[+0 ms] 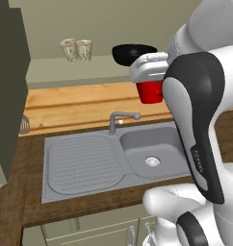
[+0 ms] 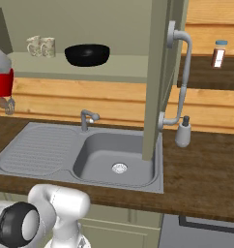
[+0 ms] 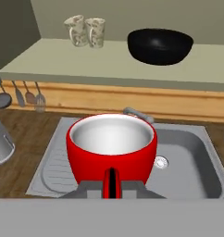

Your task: Gather all objects into one cabinet and sort the glasses and bowls to opposite sides.

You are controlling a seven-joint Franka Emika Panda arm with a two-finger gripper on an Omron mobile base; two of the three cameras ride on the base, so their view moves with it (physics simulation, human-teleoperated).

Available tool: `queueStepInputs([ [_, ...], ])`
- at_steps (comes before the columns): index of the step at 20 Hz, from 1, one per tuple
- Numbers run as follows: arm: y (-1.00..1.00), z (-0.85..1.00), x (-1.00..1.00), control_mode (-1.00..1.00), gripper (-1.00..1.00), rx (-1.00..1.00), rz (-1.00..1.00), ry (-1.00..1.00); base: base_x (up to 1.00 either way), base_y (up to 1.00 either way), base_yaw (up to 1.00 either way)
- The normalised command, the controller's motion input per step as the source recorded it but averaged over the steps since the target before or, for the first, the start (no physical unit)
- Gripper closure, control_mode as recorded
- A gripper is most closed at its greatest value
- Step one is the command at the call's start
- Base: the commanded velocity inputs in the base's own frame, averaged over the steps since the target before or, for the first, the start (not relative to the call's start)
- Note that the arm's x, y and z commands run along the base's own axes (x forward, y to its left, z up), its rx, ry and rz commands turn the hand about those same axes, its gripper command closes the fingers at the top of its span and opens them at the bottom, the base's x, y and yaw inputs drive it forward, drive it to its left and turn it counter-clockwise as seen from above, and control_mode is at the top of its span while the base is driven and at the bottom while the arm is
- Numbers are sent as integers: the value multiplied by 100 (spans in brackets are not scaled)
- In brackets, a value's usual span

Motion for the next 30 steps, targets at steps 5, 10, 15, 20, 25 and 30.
queueStepInputs([
  [5, 0, -28, 49, -100, 100, -2, 13, -12, 0, 0, 0],
  [10, 0, -7, 68, -100, 100, 0, 11, -6, 0, 0, 0],
  [15, 5, 0, 70, -100, 100, 0, 6, 0, 0, 0, 0],
  [20, 28, 0, 77, -100, 100, 0, 1, 0, 0, 0, 0],
  [25, 48, 0, 82, -100, 100, 0, 0, 0, 0, 0, 0],
  [30, 39, 0, 78, -100, 100, 0, 0, 0, 0, 0, 0],
])
